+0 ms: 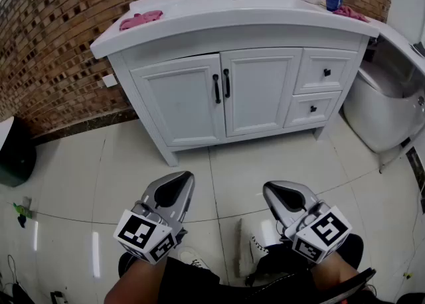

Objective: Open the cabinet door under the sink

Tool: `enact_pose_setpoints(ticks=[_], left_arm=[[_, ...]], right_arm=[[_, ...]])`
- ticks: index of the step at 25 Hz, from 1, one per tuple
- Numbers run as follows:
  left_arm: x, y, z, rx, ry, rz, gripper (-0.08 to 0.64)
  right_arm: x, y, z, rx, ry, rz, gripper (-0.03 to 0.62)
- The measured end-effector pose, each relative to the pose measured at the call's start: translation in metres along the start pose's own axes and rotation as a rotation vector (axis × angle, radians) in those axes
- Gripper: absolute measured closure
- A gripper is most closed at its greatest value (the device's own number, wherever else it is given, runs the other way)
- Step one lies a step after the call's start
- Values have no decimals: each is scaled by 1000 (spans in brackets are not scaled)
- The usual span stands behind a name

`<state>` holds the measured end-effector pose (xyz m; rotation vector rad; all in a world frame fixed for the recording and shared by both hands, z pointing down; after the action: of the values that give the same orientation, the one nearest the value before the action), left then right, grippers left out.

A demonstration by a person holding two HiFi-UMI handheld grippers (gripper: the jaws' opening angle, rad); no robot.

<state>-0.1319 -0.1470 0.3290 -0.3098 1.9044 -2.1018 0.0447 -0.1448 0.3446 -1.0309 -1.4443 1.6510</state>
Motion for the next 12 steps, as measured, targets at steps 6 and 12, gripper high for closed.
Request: enact_pose_setpoints(ticks=[6, 12], left_arm=[[22, 11, 41, -22, 48, -61, 515], [38, 27, 113, -14, 70, -61, 492]], right_arm=[[-6, 8, -5, 5, 2, -12, 584], [-8, 22, -12, -11, -8, -6, 584]])
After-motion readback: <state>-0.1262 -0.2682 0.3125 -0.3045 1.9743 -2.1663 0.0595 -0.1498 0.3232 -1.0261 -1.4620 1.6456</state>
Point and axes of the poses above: the fingertips, and each gripper's own axes: z forward along the fingers, x to its left, y out of its top, the point moved 2 cm from there along -z, backward along the fingers, and after that the axes turned 11 degrees about y, right-handed, at the moved point
